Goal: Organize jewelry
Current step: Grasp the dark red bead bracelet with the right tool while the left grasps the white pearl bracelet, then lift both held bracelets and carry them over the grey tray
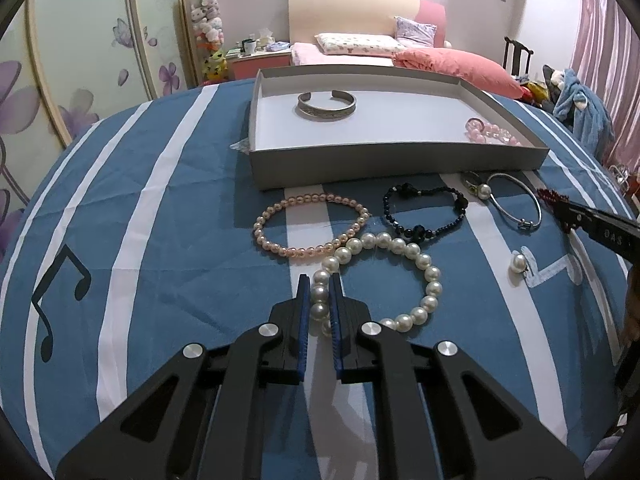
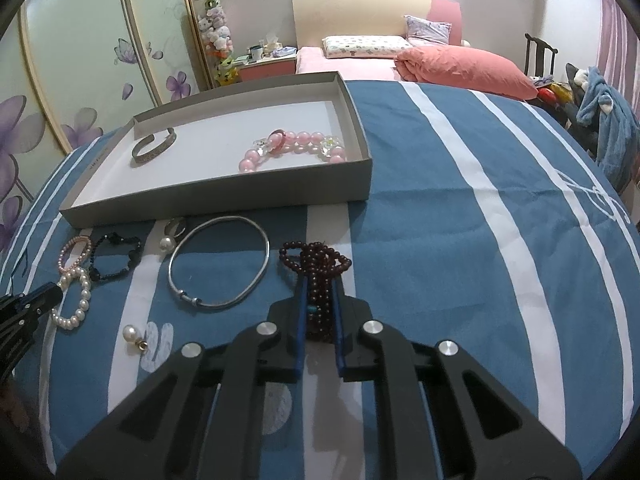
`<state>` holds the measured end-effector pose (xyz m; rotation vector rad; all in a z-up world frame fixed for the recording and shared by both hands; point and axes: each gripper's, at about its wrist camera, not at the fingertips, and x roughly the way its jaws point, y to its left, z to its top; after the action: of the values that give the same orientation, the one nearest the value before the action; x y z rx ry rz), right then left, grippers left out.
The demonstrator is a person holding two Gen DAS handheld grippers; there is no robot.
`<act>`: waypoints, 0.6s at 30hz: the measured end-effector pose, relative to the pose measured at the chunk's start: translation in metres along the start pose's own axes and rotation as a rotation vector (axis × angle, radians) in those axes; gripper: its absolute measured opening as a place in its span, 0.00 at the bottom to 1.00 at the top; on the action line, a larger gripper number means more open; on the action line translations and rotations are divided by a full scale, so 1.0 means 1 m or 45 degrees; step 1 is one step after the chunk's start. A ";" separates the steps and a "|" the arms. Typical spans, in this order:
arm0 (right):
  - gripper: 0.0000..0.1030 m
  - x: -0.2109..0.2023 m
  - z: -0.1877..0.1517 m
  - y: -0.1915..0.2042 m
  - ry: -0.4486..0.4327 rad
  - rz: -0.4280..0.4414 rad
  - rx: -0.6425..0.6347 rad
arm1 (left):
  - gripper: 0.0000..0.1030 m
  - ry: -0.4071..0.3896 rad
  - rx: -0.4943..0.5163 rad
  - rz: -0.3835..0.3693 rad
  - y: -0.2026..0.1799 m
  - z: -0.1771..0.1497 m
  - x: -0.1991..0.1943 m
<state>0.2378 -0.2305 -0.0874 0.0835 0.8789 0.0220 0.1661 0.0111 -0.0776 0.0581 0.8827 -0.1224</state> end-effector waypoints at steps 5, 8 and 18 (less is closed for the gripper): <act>0.11 -0.006 -0.001 0.000 -0.017 0.014 0.020 | 0.10 -0.024 -0.038 -0.017 0.006 -0.001 -0.006; 0.10 -0.012 -0.002 0.001 -0.033 0.027 0.028 | 0.10 -0.058 -0.059 -0.041 0.008 0.000 -0.012; 0.09 -0.033 -0.005 0.010 -0.095 0.103 0.034 | 0.10 -0.221 -0.081 -0.126 0.005 0.004 -0.043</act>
<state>0.2130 -0.2220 -0.0642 0.1440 0.8009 0.0818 0.1432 0.0188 -0.0417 -0.0551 0.7158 -0.1890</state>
